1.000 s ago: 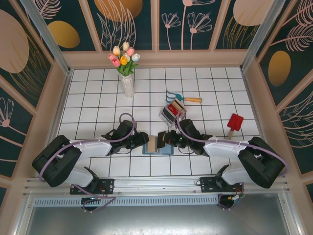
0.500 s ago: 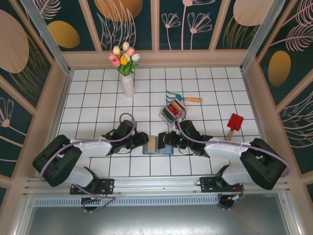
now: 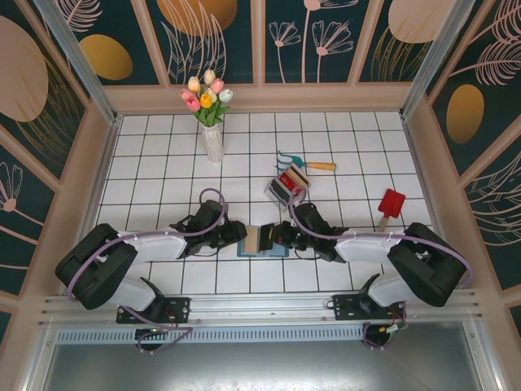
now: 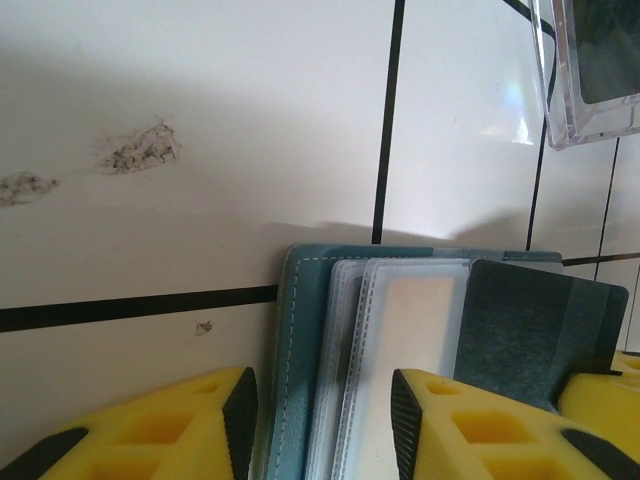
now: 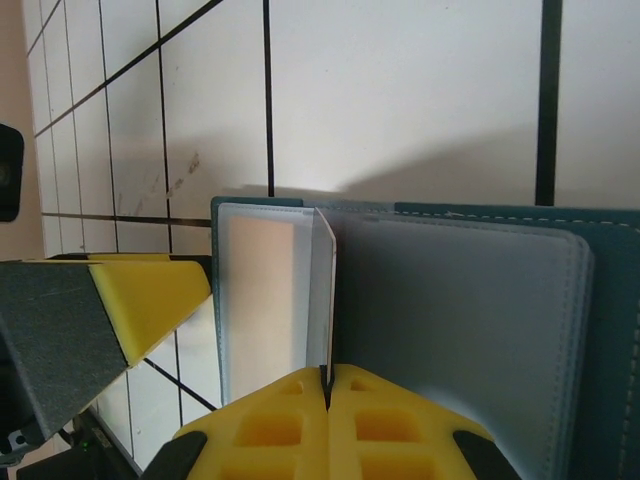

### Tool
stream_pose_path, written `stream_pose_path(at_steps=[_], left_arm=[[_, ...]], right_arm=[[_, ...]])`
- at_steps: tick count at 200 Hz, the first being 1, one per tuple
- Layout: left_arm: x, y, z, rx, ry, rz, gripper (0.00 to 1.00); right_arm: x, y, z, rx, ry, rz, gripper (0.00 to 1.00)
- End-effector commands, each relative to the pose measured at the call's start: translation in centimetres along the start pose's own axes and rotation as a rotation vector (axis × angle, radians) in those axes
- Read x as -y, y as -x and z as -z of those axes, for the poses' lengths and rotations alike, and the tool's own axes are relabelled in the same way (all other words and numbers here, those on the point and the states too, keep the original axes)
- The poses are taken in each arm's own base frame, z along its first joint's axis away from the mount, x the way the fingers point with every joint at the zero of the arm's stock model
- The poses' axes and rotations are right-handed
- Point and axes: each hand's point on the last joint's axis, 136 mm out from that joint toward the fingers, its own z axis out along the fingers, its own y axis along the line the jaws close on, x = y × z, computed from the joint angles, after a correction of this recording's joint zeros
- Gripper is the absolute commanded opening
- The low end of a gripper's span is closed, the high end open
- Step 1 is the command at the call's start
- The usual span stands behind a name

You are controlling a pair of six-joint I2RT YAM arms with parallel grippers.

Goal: Put the credit cards into the card holder

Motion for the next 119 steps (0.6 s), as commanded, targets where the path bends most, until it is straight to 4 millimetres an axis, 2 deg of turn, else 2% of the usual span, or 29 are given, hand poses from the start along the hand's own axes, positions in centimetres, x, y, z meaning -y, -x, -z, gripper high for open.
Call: stream_pose_path(at_steps=[1, 119], left_arm=[[-0.9, -1.5, -0.4, -0.058, 0.023, -0.008, 0.41], [-1.1, -1.5, -0.5, -0.053, 0.033, 0.001, 0.34]], right_arm=[[0.5, -1.1, -0.6, -0.034, -0.006, -0.005, 0.02], [-0.3, -2.2, -0.1, -0.095, 0.019, -0.051, 0.02]])
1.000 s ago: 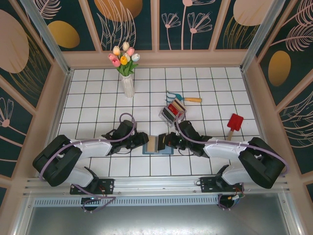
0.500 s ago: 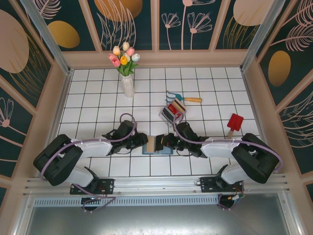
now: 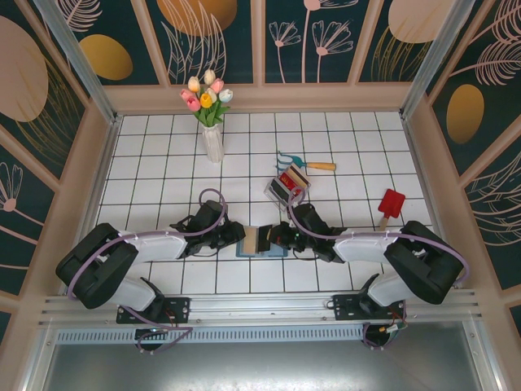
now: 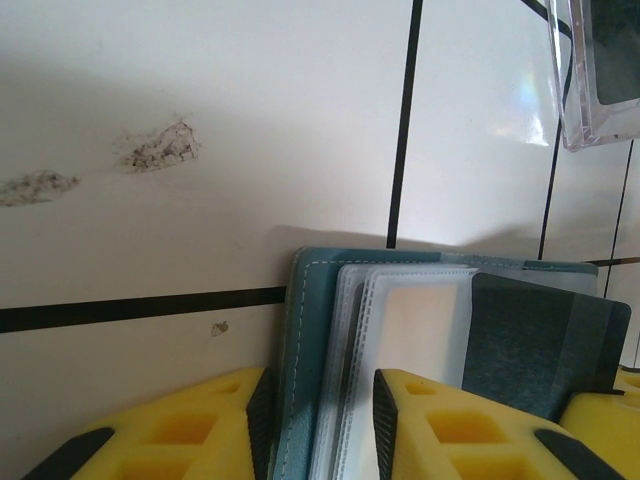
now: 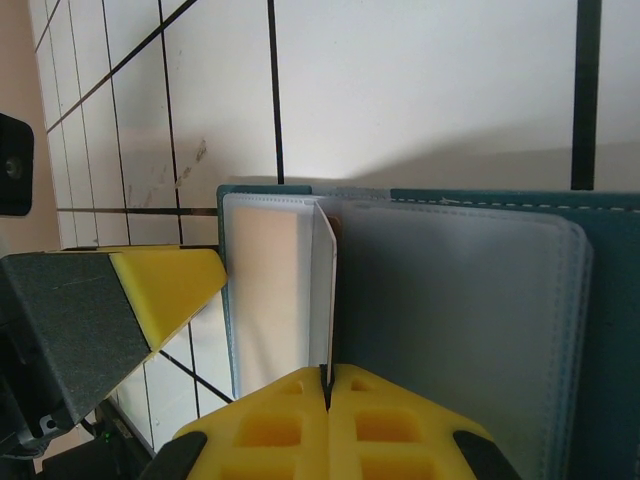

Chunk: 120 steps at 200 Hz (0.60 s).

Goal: Put the credit cards into the card holder

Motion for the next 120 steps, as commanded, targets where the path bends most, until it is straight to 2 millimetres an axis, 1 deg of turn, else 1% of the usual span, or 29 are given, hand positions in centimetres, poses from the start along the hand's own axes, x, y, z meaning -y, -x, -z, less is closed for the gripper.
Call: stream_pose_path(at_steps=[1, 60, 94, 120], left_arm=[[-0.7, -1.5, -0.4, -0.055, 0.020, -0.003, 0.34], [-0.7, -1.6, -0.5, -0.062, 0.019, -0.002, 0.32], [-1.0, -1.7, -0.4, -0.059, 0.026, 0.002, 0.31], [-1.3, -1.7, -0.4, -0.057, 0.036, 0.007, 0.30]], right_arm=[[0.1, -1.5, 0.1, -0.064, -0.001, -0.009, 0.02], [-0.4, -1.5, -1.4, -0.083, 0.028, -0.025, 0.02], [-0.4, -1.4, -1.2, -0.079, 0.021, -0.018, 0.02], [-0.2, -2.1, -0.7, -0.103, 0.015, -0.014, 0.02]])
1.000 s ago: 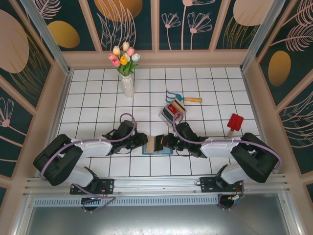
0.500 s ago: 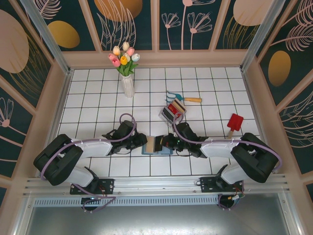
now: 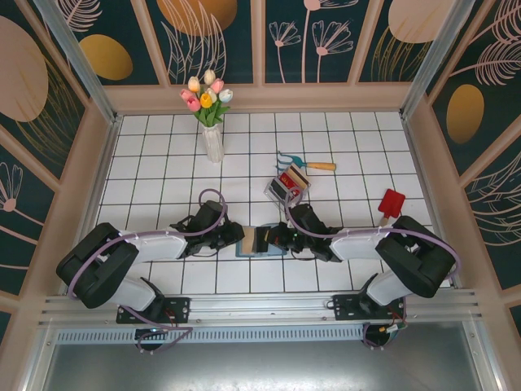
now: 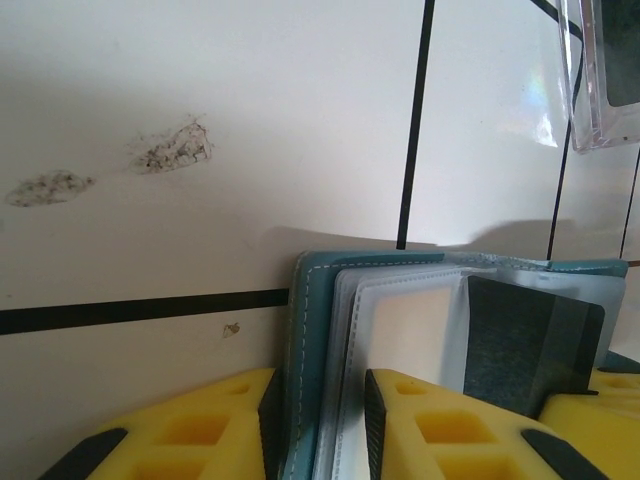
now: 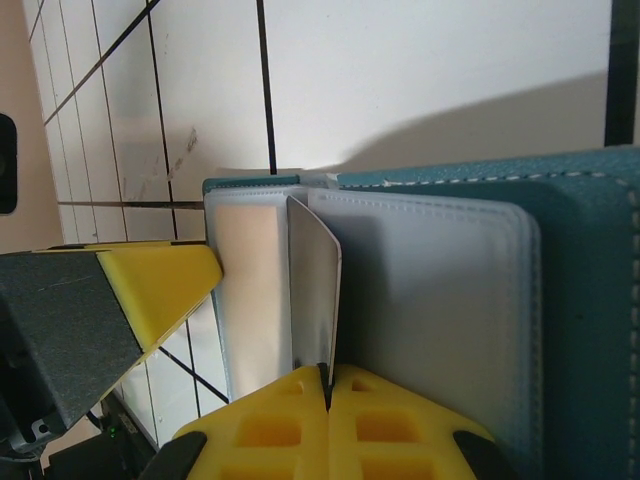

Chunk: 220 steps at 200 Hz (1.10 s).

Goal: Put the credit cards into the card holder

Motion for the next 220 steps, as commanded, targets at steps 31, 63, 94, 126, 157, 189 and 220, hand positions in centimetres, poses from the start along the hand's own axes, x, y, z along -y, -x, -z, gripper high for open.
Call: stream_pose_path(at_steps=[31, 63, 94, 126, 157, 189, 220], left_arm=[[-1.2, -1.6, -0.4, -0.054, 0.036, 0.008, 0.29], [-1.2, -1.6, -0.5, -0.055, 0.037, 0.009, 0.29], [-1.1, -1.7, -0.5, -0.058, 0.032, 0.011, 0.28], [-1.1, -1.7, -0.4, -0.056, 0.030, 0.012, 0.28], [-1.0, -1.7, -0.3, -0.054, 0.023, 0.022, 0.28], [-0.6, -1.7, -0.1, -0.050, -0.004, 0.038, 0.28], [-0.6, -1.7, 0.1, -0.042, -0.016, 0.048, 0.28]], right_arm=[[1.1, -1.8, 1.2, -0.057, -0.050, 0.001, 0.02], [1.0, -2.2, 0.9, -0.077, -0.031, -0.005, 0.01], [0.6, -2.4, -0.1, -0.101, -0.015, -0.010, 0.01], [-0.1, -1.6, -0.7, -0.075, 0.007, -0.013, 0.01], [-0.9, -1.0, -1.2, -0.060, 0.032, -0.020, 0.02], [-1.6, -0.9, -2.2, -0.073, 0.042, -0.025, 0.04], [-2.7, -0.6, -2.7, -0.074, 0.069, -0.035, 0.07]])
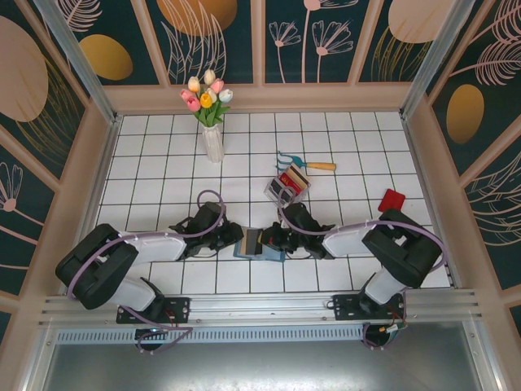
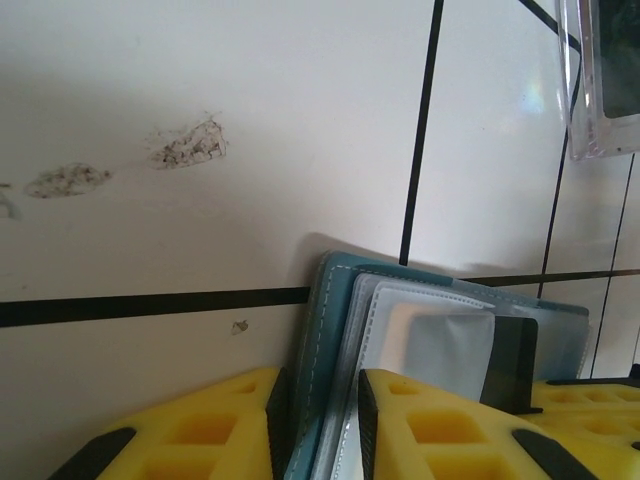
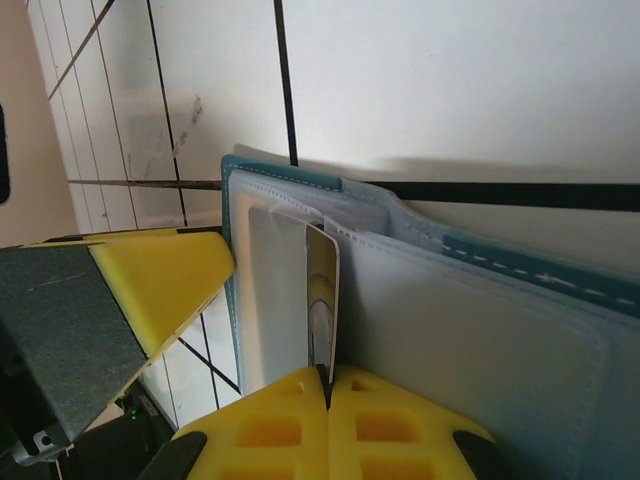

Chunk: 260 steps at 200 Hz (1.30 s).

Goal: Put the credit cards into the card holder

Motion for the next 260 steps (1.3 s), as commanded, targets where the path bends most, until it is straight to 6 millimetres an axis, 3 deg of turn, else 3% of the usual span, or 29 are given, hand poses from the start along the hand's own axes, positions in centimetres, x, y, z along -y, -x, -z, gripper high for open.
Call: stream_pose_path(at_steps=[1, 35, 70, 93, 130, 158, 186, 212, 231, 260], left_arm=[[-0.5, -1.8, 0.0, -0.057, -0.001, 0.021, 0.28], [-0.7, -1.7, 0.2, -0.046, 0.000, 0.026, 0.27], [-1.0, -1.6, 0.3, -0.038, 0.015, 0.025, 0.27], [-1.2, -1.7, 0.2, -0.042, 0.023, 0.023, 0.27], [-1.0, -1.8, -0.1, -0.054, 0.016, 0.018, 0.27], [-0.9, -1.8, -0.1, -0.056, 0.014, 0.015, 0.27], [-0.8, -1.7, -0.1, -0.057, 0.009, 0.016, 0.27], [-0.7, -1.7, -0.1, -0.056, 0.007, 0.017, 0.27], [-0.9, -1.7, -0.1, -0.054, 0.015, 0.016, 0.27], [-1.2, -1.3, 0.3, -0.021, 0.030, 0.021, 0.27]], right_arm=[[-1.8, 0.2, -0.9, -0.004, 0.038, 0.002, 0.07], [-2.1, 0.0, -1.0, -0.025, 0.021, 0.029, 0.10], [-0.7, 0.4, 0.6, 0.021, -0.086, 0.059, 0.21], [0.2, 0.3, 1.5, 0.027, -0.139, 0.082, 0.23], [0.2, -0.1, 0.9, -0.009, -0.129, 0.093, 0.15], [-1.2, -0.1, -0.2, -0.037, -0.078, 0.102, 0.09], [-2.9, 0.2, -0.9, -0.051, -0.024, 0.110, 0.08], [-3.2, 0.1, -1.4, -0.070, -0.025, 0.122, 0.09], [-2.9, 0.1, -1.1, -0.068, -0.055, 0.133, 0.10], [-1.6, 1.1, 0.8, 0.003, -0.163, 0.165, 0.11]])
